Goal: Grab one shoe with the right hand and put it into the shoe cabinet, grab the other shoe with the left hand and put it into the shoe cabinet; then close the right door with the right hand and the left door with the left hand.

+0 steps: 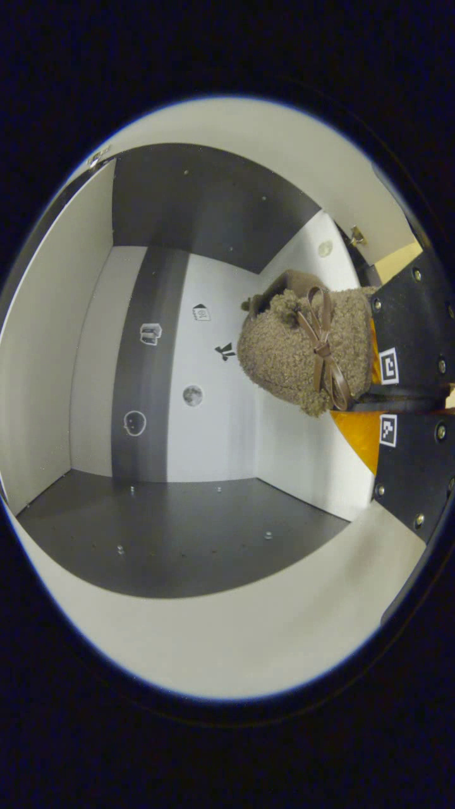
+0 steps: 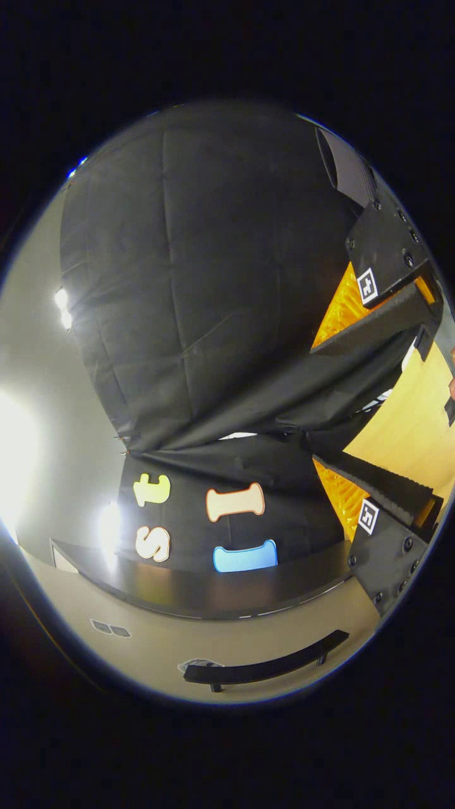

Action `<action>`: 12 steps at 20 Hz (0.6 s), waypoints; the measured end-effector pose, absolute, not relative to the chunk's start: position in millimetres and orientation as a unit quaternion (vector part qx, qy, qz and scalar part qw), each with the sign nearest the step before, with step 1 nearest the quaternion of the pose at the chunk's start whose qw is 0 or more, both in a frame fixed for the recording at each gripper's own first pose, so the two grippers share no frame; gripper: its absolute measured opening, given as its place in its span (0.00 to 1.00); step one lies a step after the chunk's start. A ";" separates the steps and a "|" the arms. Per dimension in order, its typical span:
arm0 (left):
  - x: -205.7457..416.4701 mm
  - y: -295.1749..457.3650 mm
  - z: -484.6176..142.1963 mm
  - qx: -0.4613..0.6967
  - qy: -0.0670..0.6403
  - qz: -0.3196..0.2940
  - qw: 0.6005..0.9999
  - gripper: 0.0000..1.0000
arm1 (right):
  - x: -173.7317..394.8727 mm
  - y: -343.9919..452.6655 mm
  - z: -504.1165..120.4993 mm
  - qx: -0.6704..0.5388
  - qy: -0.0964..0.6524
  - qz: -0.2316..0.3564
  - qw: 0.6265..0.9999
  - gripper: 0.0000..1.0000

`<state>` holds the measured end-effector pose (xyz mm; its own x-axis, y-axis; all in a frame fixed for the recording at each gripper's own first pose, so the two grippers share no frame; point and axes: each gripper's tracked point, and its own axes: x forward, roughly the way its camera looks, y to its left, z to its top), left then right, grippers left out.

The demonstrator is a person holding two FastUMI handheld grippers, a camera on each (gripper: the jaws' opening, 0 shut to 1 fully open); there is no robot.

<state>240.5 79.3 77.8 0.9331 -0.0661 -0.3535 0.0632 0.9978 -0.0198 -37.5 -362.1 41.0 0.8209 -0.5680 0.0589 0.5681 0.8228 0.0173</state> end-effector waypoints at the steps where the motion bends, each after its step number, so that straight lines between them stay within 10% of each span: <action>1: 254.9 78.6 87.7 -0.005 0.170 -0.035 0.985 0.02 | -39.9 -359.1 45.3 0.004 -0.037 -0.298 0.954 0.96; 12: 385.8 71.7 85.4 0.008 0.129 -0.020 0.991 0.02 | -110.2 -355.5 -0.9 0.040 -0.002 -0.367 0.930 0.95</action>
